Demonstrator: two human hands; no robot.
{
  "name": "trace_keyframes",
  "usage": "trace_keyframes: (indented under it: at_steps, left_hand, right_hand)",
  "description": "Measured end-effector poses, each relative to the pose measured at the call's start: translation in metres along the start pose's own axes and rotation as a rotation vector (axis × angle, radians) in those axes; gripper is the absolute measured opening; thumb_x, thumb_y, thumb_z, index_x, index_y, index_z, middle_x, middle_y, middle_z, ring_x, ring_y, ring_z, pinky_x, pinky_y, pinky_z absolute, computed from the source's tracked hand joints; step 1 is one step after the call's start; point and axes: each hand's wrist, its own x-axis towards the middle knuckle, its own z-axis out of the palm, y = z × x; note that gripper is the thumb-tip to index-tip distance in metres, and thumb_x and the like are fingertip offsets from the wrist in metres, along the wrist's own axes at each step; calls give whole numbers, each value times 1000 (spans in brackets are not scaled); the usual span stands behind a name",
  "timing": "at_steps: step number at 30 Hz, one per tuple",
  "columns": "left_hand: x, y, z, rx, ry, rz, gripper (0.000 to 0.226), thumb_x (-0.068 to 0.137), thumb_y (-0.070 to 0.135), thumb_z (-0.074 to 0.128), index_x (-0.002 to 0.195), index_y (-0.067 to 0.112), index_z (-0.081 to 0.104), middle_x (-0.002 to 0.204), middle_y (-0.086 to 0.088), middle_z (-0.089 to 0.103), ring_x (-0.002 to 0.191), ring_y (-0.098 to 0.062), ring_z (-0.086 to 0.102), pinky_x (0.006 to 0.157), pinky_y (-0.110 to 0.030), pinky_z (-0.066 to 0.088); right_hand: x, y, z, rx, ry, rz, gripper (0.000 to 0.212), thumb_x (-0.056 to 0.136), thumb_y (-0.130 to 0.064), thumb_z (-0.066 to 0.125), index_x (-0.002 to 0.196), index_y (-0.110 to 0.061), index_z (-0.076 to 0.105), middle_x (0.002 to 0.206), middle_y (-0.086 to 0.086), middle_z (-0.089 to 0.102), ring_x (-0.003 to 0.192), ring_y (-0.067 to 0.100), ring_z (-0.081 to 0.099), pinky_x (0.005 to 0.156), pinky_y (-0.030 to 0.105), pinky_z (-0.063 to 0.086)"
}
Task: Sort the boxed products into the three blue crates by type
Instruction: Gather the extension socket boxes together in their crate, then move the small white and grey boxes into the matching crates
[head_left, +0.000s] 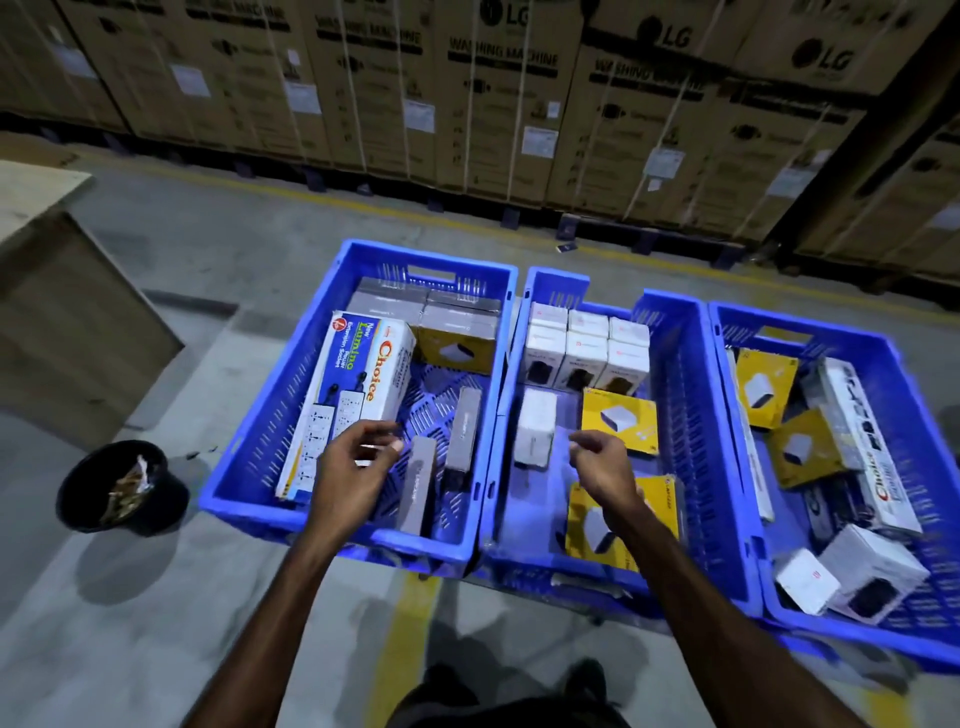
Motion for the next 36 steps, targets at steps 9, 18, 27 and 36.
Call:
trace_keyframes:
  at_steps: [9, 18, 27, 36]
  left_hand:
    - [11, -13, -51, 312, 187, 192, 17, 93, 10, 75, 108, 20, 75, 86, 6, 75, 76, -5, 70, 70, -31, 58]
    - [6, -10, -60, 282, 326, 179, 9, 89, 15, 71, 97, 13, 75, 66, 2, 69, 63, -14, 67, 68, -39, 58]
    - [11, -12, -56, 296, 421, 121, 10, 89, 23, 66, 88, 15, 73, 67, 0, 69, 65, -25, 68, 68, -42, 57]
    - [5, -3, -47, 221, 412, 213, 10, 91, 21, 68, 86, 14, 73, 74, 4, 71, 67, -10, 67, 65, -40, 56]
  right_hand:
    - [-54, -117, 93, 54, -155, -503, 11, 95, -25, 63, 95, -34, 69, 89, -9, 72, 82, 17, 72, 76, 34, 59]
    - [-33, -136, 209, -62, -408, -52, 34, 92, -10, 74, 124, -9, 62, 112, 6, 69, 98, 23, 66, 69, 21, 42]
    - [-4, -107, 263, 51, -386, 113, 82, 67, -19, 96, 120, -14, 34, 117, 11, 65, 105, 29, 67, 96, 44, 58]
    - [-13, -145, 187, 414, -148, -51, 71, 68, -42, 90, 123, -23, 49, 116, 2, 67, 99, 24, 70, 87, 43, 60]
